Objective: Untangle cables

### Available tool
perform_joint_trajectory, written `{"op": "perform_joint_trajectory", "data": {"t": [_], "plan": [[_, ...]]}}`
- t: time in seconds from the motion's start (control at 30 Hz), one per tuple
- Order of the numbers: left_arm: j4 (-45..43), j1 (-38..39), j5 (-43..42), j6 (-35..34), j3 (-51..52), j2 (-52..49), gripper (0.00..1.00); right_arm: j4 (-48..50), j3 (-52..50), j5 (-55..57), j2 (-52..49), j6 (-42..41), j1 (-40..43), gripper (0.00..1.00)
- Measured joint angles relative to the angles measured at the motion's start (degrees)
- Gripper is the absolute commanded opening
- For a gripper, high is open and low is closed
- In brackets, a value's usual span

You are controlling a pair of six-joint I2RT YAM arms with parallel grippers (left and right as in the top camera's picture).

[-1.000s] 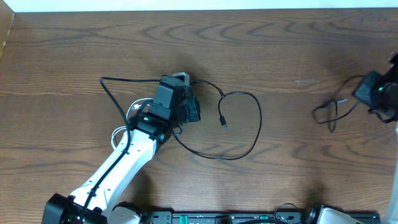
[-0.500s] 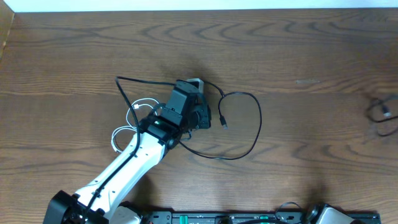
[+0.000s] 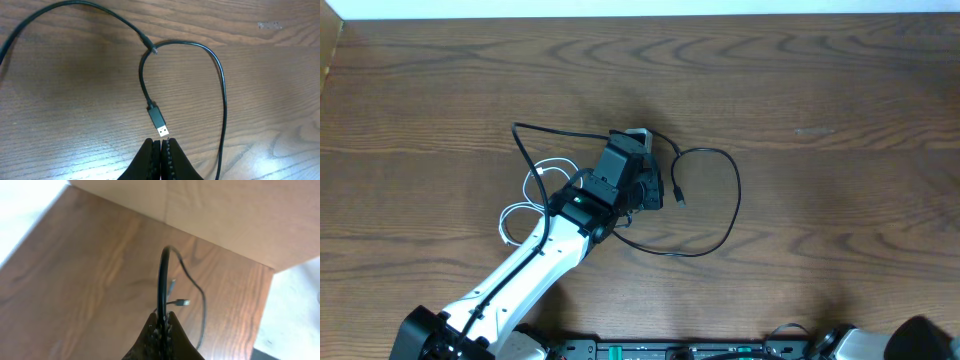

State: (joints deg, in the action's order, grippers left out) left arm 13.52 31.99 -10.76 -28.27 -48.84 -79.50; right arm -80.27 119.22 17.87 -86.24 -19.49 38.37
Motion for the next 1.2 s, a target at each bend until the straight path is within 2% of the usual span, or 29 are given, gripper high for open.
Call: {"op": "perform_joint_trajectory", "data": {"t": [0.3, 0.73, 0.9, 1.2], "plan": [[0.0, 0.0, 0.4, 0.0, 0.0, 0.0, 0.08, 0.8, 0.0, 3.9, -5.9, -0.5, 9.2, 0.01], [-0.2, 0.0, 0.4, -0.2, 0.4, 0.0, 0.08, 2.1, 0.0, -1.7, -12.5, -0.9, 25.6, 0.01], [-0.7, 0.0, 0.4, -0.2, 0.4, 0.0, 0.08, 2.7, 0.0, -3.8, -15.5, -0.9, 28.1, 0.01], [-2.0, 0.0, 0.4, -0.2, 0.4, 0.0, 0.08, 4.6, 0.0, -5.1, -17.4, -0.7, 27.6, 0.01]]}}
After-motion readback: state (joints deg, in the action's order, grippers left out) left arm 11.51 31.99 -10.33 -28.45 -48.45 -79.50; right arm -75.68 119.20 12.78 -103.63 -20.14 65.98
